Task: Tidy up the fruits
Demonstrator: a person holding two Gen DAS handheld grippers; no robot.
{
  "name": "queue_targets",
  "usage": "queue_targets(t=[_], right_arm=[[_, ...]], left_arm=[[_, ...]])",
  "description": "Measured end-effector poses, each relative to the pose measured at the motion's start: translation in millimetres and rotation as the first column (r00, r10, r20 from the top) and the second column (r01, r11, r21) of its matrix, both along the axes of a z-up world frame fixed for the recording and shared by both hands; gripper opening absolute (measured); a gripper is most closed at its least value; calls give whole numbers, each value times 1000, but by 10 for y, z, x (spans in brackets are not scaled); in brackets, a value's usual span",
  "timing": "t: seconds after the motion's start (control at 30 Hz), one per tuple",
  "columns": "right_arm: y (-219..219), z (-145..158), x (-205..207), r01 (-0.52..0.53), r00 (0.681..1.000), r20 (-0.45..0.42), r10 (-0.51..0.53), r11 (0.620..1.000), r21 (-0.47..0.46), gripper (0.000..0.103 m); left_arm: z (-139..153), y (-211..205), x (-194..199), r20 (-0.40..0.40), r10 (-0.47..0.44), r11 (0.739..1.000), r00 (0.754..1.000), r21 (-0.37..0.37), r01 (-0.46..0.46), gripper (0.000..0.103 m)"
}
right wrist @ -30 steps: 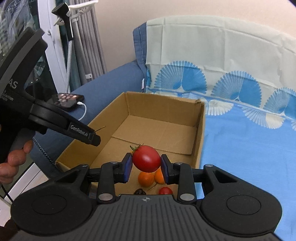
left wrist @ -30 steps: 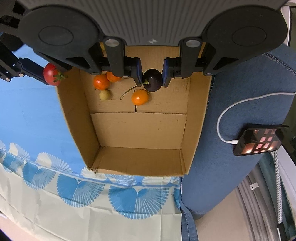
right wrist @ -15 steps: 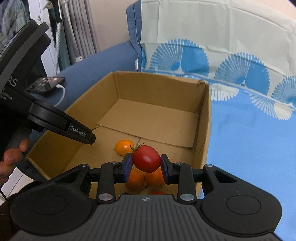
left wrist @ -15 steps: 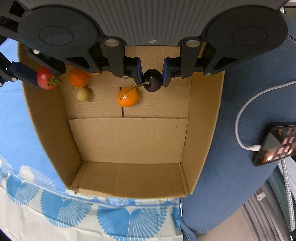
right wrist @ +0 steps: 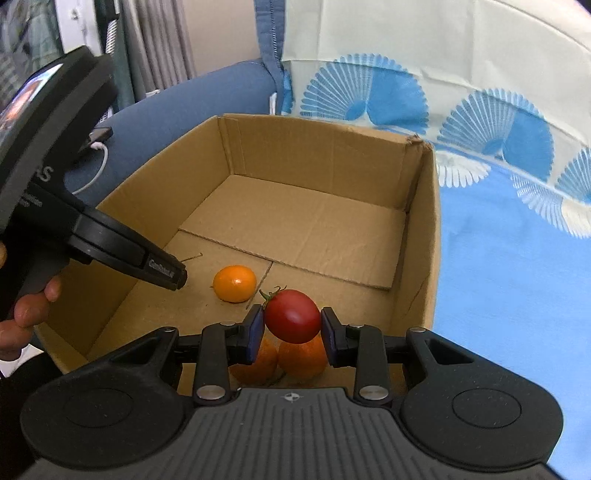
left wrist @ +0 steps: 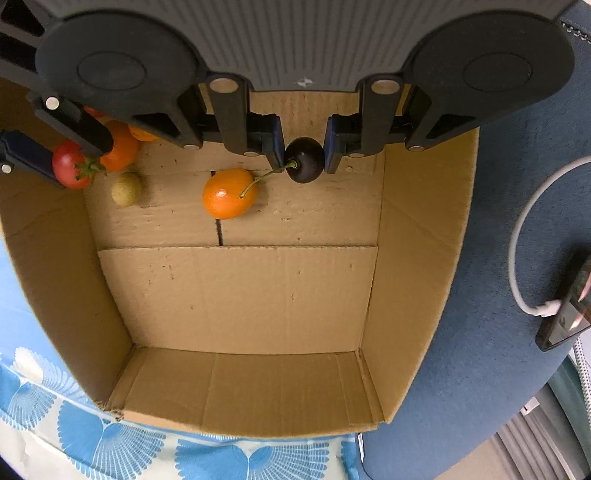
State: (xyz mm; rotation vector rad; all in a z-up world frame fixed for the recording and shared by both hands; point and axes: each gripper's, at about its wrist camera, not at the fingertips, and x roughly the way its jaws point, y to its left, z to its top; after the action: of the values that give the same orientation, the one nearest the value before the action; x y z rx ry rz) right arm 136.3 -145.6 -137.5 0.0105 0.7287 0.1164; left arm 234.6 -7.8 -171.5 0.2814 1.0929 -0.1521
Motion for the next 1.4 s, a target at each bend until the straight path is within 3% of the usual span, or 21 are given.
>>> queue_targets(t=[0.07,0.1,0.17,0.2,0.23,0.27,0.33,0.57,0.87,1.13,1.4], right_arm=[[13,-30,38,-24,1000,-11,24,1000,-17,35],[22,-38,47,-36,999,-13,36,999,-28,35],[44,-29,37,-71,997,-13,70,997,-30,45],[55,-10,16,-94,996,-9,94,995,-26,49],[72,19,-19,-99,995,2,100,994,-36,65],[86,52,-72,-88,996,20,89,995,-51,83],[83,124,-169,-76,996,48,79,995,-58,89],[19,427,-621,-14,998,66,15,1000,-12,91],[176,657,-1315,136,986,91,-136,991,9,97],[308,797,-1757,156,978,137,-156,988,12,98],[395,956,-2030,143,970,199,-138,990,-10,98]], left_arm=[[-18,-2,22,-1,-2,1000,1000,0,2,29],[-20,-4,29,-3,-4,1000,1000,1,4,49],[9,-5,27,-4,-19,1000,1000,-19,19,83],[33,-12,7,-15,-40,998,999,-47,39,95],[66,-28,-26,-12,-44,998,999,-46,44,102],[99,-42,-60,10,-40,999,999,-30,41,103],[165,-69,-138,46,-57,998,997,15,56,103],[514,49,-541,59,-30,999,998,-19,31,103],[978,163,-1317,154,-7,998,988,-58,16,103],[1130,268,-1931,219,0,997,976,-71,16,103],[1281,395,-2191,263,37,995,964,-97,-11,103]])
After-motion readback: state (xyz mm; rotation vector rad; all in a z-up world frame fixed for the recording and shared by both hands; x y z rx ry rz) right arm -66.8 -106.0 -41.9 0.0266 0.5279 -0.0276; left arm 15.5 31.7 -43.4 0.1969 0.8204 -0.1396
